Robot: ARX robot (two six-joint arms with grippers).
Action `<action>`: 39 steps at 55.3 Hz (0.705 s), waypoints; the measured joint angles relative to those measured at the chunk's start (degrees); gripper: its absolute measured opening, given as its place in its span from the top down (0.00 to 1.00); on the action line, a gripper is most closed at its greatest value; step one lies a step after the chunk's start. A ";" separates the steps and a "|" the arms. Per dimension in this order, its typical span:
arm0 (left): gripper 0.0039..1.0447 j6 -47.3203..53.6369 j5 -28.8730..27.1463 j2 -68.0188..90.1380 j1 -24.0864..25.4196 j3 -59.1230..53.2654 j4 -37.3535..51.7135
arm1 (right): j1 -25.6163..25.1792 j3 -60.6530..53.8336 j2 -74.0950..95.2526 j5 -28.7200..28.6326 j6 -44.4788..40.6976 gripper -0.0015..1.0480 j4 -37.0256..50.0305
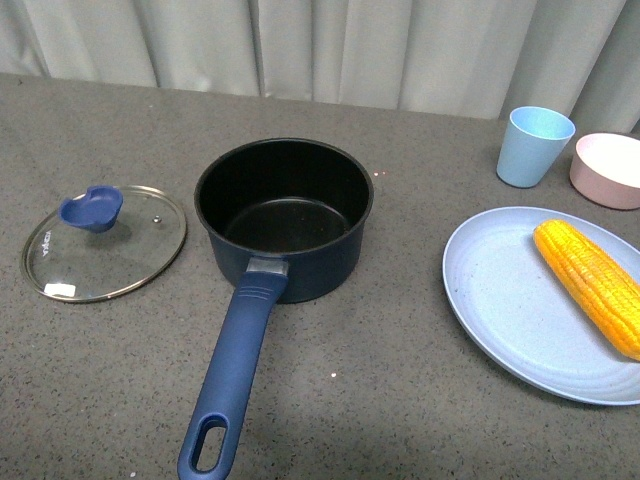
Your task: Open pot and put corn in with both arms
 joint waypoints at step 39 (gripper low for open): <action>0.63 0.00 0.02 -12.55 0.00 0.02 -12.96 | -3.43 16.81 54.18 -5.70 -13.22 0.09 12.35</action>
